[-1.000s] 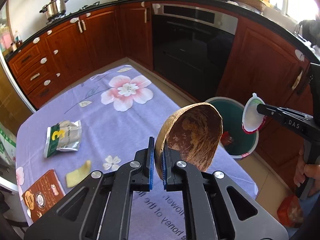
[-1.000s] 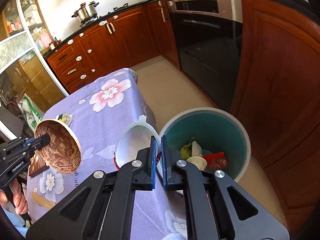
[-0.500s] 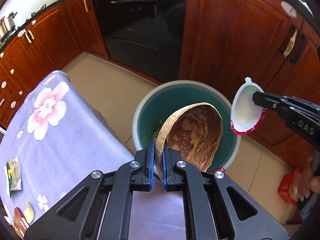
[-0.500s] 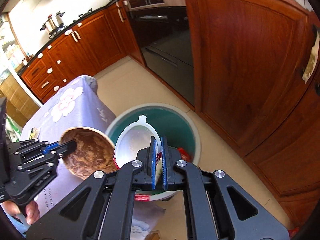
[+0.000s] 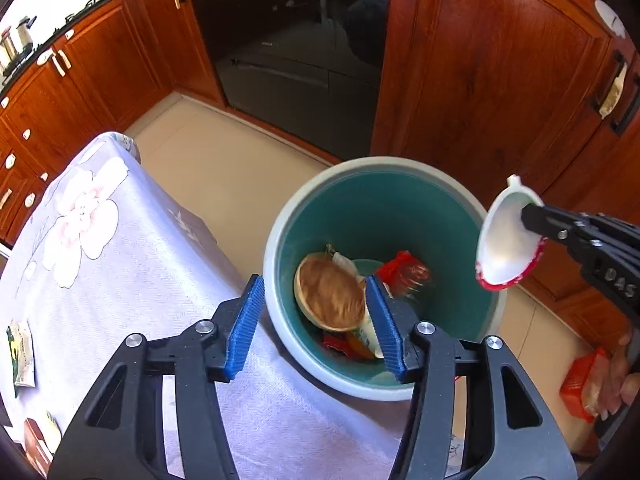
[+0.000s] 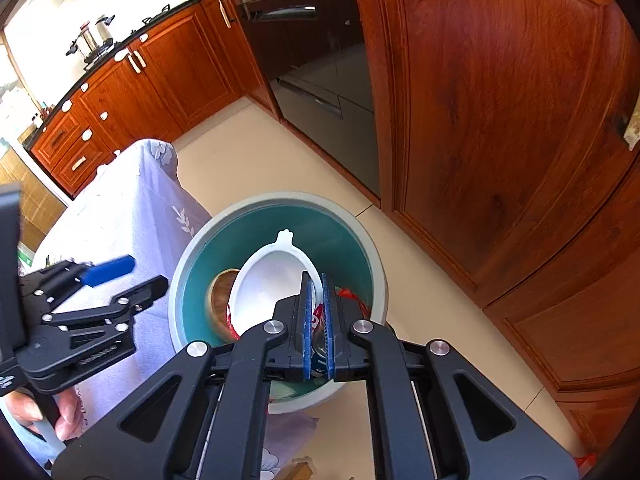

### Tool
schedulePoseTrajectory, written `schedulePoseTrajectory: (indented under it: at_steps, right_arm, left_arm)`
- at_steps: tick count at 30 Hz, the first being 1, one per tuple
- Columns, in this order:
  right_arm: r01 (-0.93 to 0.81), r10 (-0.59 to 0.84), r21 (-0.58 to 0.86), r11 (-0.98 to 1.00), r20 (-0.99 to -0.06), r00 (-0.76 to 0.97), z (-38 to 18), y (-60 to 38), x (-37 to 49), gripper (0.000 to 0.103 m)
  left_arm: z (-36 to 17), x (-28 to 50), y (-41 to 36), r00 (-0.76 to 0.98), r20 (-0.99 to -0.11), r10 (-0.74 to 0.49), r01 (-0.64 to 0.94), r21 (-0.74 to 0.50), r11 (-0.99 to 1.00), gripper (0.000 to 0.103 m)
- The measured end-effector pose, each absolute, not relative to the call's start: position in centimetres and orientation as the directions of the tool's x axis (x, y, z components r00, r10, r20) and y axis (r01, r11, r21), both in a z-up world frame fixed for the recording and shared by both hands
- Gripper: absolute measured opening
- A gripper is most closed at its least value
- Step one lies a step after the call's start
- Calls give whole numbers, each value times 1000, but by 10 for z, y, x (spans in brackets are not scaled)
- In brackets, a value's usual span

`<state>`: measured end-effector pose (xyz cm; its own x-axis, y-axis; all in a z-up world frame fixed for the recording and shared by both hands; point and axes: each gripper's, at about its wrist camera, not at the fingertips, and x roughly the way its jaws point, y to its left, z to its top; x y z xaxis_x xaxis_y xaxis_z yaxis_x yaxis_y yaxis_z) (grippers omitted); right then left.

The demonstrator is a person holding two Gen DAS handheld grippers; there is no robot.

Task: Collect trash
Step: 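Open the left gripper to drop the bowl while the right releases the lid into the bin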

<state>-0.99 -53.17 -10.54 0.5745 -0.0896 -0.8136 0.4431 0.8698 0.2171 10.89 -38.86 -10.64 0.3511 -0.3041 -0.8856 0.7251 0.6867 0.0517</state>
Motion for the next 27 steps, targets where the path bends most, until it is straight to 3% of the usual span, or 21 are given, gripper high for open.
schedulePoseTrajectory:
  at_steps: [10, 12, 14, 17, 18, 23, 27]
  right_arm:
    - [428, -48, 212, 879, -853, 520, -128, -520, 17, 7]
    - [426, -42, 216, 879, -854, 518, -129, -518, 19, 14]
    - [427, -42, 221, 877, -850, 526, -129, -515, 20, 54]
    - [423, -59, 206, 882, -844, 533, -125, -510, 19, 68]
    - [425, -57, 207, 881, -846, 530, -124, -510, 20, 77]
    - [440, -34, 226, 869, -861, 508, -122, -505, 22, 89]
    - [443, -22, 230, 867, -869, 494, -120, -501, 24, 89]
  left_arm:
    - [-94, 109, -369, 359, -877, -319, 713, 38, 700, 71]
    - [-91, 108, -364, 358, -875, -327, 711, 28, 702, 73]
    - [-88, 108, -361, 360, -871, -333, 708, 23, 706, 76]
    - [-86, 108, -359, 361, -867, -342, 705, 14, 709, 79]
    - [-86, 108, -358, 360, -867, -345, 705, 11, 709, 79]
    - [-83, 105, -353, 356, -865, -355, 707, 0, 707, 83]
    - [-80, 107, -347, 360, -858, -366, 705, -7, 709, 88]
